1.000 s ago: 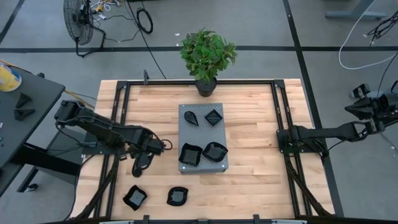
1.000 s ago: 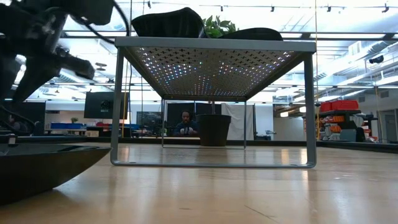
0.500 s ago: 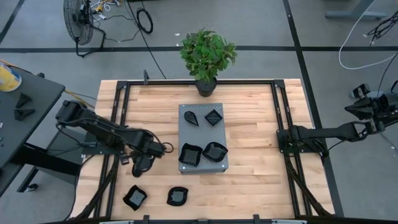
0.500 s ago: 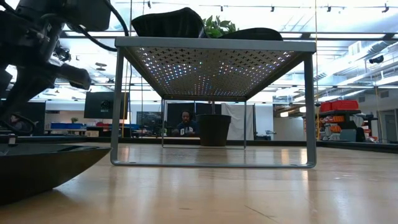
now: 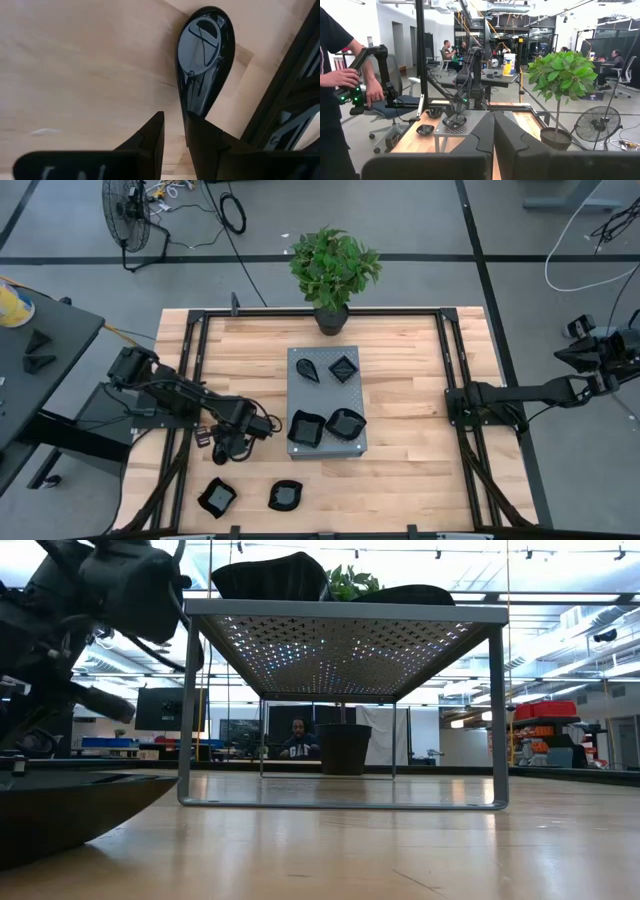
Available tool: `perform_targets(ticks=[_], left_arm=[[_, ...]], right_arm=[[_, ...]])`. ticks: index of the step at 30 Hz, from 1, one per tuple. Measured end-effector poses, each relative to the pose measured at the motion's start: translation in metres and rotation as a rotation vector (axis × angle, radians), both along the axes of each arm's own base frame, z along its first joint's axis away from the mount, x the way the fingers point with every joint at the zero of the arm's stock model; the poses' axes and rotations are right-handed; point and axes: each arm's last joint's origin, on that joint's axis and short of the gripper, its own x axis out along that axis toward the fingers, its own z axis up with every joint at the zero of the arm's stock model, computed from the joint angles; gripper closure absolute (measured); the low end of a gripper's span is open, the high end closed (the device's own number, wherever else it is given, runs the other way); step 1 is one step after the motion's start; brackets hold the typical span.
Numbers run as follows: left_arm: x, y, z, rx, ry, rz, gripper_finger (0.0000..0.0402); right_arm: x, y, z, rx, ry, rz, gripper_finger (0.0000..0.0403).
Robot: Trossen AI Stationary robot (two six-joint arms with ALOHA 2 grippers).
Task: Pick & Place Mini shaped plates
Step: Stack the black bowl on top of the black bowl on the shelf
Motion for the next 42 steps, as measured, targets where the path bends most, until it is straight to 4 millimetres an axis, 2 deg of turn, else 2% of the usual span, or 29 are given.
perform_targets(ticks=[12,28,36,42], left_arm=[[0.0,-0.002,-0.005,-0.059,0.056,0.02,0.0317],[0.002,-0.003,-0.005,-0.061,0.038,0.044,0.0317],[0.004,-0.004,-0.018,-0.037,0.101,0.066,0.0317],[0.004,-0.004,-0.02,-0.033,0.113,0.066,0.0317]], right_arm=[[0.0,0.0,0.0,0.0,0.0,0.0,0.0387],[0.0,0.0,0.0,0.0,0.0,0.0,0.0387],[0.0,0.0,0.0,0.0,0.0,0.0,0.0387],[0.0,0.0,0.0,0.0,0.0,0.0,0.0387]])
